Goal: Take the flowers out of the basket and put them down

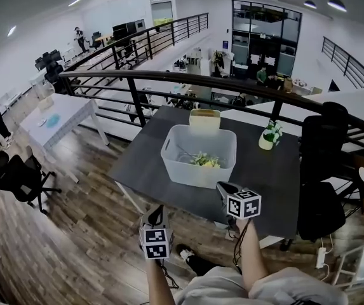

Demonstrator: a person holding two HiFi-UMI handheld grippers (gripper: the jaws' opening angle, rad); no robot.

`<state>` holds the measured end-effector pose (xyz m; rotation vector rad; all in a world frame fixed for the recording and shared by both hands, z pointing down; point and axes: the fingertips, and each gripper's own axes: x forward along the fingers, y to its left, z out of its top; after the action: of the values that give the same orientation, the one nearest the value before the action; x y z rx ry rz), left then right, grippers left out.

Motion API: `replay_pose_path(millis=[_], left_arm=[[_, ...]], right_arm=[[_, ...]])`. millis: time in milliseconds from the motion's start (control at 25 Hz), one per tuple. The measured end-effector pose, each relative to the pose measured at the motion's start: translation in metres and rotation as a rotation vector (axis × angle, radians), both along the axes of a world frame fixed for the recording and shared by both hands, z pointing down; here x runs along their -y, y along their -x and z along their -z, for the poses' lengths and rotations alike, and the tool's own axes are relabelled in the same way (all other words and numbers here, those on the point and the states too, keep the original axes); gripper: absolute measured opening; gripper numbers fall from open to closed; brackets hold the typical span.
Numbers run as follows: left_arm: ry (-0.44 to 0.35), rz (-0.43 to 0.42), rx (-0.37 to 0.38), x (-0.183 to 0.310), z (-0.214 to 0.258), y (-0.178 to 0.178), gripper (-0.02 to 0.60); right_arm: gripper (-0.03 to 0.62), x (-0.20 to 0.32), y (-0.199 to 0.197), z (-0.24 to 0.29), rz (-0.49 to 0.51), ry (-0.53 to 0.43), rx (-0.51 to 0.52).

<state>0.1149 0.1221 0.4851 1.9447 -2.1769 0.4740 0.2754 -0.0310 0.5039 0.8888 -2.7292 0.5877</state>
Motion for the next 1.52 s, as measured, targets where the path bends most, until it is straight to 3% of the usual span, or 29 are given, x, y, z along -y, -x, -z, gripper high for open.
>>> replay_pose_path(millis=[160, 400, 680, 800, 1080, 1240, 1440, 1520], left_arm=[[-0.007, 0.005, -0.029, 0.032, -0.001, 0.031, 0.023], [0.009, -0.037, -0.01, 0.063, -0.001, 0.062, 0.023], [0.109, -0.04, 0.156, 0.103, -0.001, 0.152, 0.023], [0.07, -0.063, 0.095, 0.129, 0.002, 0.166, 0.023], [0.037, -0.14, 0.052, 0.181, -0.015, 0.173, 0.023], [0.024, -0.224, 0.031, 0.205, 0.002, 0.164, 0.023], [-0.07, -0.346, -0.121, 0.238, 0.026, 0.136, 0.023], [-0.072, -0.387, -0.13, 0.248, 0.026, 0.135, 0.023]], right_arm=[[0.014, 0.024, 0.023, 0.001, 0.008, -0.012, -0.022], [0.014, 0.078, 0.052, 0.023, -0.039, -0.038, 0.021], [0.015, 0.127, 0.138, 0.018, -0.039, 0.028, 0.142], [0.014, 0.142, 0.163, 0.009, -0.023, 0.058, 0.155], [0.014, 0.186, 0.154, 0.027, -0.136, 0.009, 0.22], [0.014, 0.184, 0.139, 0.038, -0.208, 0.015, 0.234], [0.014, 0.188, 0.101, 0.047, -0.314, -0.021, 0.156], [0.014, 0.182, 0.089, 0.04, -0.37, -0.014, 0.133]])
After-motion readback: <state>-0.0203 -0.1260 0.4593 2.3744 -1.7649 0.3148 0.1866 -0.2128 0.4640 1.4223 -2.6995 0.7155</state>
